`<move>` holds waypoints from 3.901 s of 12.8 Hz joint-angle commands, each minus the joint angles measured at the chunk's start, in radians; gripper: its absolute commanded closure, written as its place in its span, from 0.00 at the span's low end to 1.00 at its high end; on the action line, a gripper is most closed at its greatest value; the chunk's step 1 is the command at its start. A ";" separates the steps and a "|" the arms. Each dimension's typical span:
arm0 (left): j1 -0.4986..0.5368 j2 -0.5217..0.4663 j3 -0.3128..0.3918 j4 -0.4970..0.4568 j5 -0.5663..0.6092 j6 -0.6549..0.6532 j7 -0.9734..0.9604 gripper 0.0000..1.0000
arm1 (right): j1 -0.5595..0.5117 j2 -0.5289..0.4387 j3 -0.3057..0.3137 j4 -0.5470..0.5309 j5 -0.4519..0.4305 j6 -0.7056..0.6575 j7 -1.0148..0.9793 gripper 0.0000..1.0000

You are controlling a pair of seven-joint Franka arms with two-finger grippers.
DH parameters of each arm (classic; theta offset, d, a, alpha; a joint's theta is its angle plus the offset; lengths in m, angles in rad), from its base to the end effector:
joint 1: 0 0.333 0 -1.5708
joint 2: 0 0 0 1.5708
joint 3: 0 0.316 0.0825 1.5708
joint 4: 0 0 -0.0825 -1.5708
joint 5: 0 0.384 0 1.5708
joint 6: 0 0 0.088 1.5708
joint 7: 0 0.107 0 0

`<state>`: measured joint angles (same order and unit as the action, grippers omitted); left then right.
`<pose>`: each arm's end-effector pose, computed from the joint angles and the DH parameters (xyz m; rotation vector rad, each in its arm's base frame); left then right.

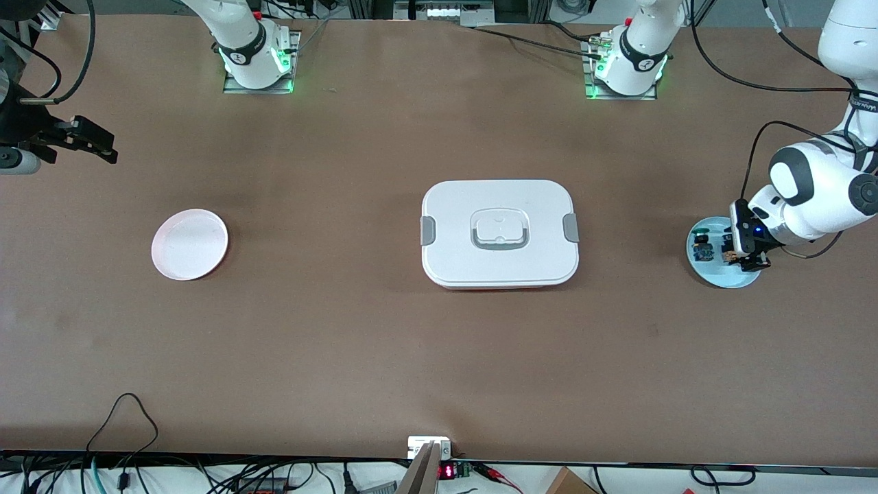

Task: Transfer orange switch to right arm and place
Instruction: 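Close the left gripper on the orange switch's silver button, then carry the orange switch with the left gripper toward the table middle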

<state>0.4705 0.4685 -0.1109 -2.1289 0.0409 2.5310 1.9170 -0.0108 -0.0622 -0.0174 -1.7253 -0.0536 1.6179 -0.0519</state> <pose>0.5310 0.1982 0.1809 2.1613 -2.1843 -0.0015 0.5354 -0.0209 0.5895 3.0899 0.0425 -0.0730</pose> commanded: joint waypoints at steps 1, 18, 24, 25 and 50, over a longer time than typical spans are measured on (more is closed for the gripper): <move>0.010 0.010 -0.019 0.012 -0.012 0.015 0.072 0.87 | -0.001 -0.010 0.005 0.000 -0.012 0.000 -0.009 0.00; -0.026 0.189 -0.185 0.529 -0.689 -0.973 0.108 1.00 | -0.001 0.015 0.005 0.018 -0.008 -0.009 -0.014 0.00; -0.151 0.231 -0.375 0.537 -1.181 -1.009 0.100 1.00 | -0.006 0.025 0.004 0.035 0.037 -0.029 -0.025 0.00; -0.211 0.233 -0.375 0.537 -1.314 -1.000 0.097 1.00 | -0.006 0.025 0.002 0.035 0.061 -0.038 -0.026 0.00; -0.880 0.229 -0.365 0.902 -1.788 -0.063 -0.177 1.00 | -0.017 0.203 0.002 -0.208 1.526 -0.044 0.125 0.00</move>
<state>-0.3953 0.6905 -0.4842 -1.2587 -1.7442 2.4575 1.7539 -0.0288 0.1529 -0.0187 -1.9214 1.4207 1.5647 0.0158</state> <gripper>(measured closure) 0.278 0.000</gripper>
